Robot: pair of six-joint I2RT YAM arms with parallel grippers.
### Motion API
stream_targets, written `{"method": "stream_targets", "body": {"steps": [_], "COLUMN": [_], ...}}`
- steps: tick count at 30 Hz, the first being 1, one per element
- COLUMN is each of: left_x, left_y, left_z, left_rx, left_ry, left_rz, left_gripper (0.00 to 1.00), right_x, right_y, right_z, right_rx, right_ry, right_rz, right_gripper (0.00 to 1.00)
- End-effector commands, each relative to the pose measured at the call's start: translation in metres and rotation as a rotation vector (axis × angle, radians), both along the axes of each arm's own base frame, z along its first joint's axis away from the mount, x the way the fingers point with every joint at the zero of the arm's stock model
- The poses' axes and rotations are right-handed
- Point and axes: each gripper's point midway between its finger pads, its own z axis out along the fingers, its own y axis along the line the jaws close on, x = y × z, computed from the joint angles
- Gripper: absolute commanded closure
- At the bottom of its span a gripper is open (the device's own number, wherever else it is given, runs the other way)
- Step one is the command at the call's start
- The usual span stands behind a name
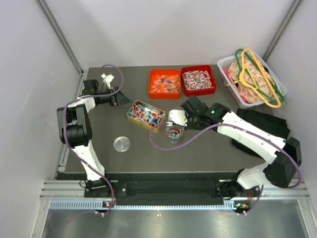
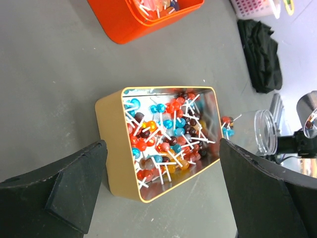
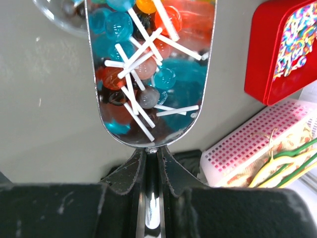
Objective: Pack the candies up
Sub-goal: Place the fake candies in the packing bottle.
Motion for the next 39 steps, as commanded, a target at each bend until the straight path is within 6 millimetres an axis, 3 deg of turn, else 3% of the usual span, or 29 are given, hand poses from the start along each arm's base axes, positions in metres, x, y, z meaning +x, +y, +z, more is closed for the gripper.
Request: {"method": "stream_targets", "body": {"steps": [1,10,39], "left_x": [-0.002,-0.004,-0.012], "left_y": [0.005,0.005,0.003], "left_z": [0.021,0.022,0.017], "left_rx": [0.072,0.077,0.067], "left_ry": [-0.07,-0.072,-0.075], "left_rz": [-0.039,-0.04,-0.061], "left_gripper": [0.01,0.01,0.01], "right_x": [-0.004,-0.007,0.008], "right_y": [-0.013,-0.02,-0.012], "right_z": [0.008,-0.002,0.014], "right_rx": [-0.04,-0.129,-0.402], "right_ry": [-0.038,-0.034,-0.082], "right_rz": [0.019,0.048,0.132], "right_gripper": [1.0,1.0,1.0]}}
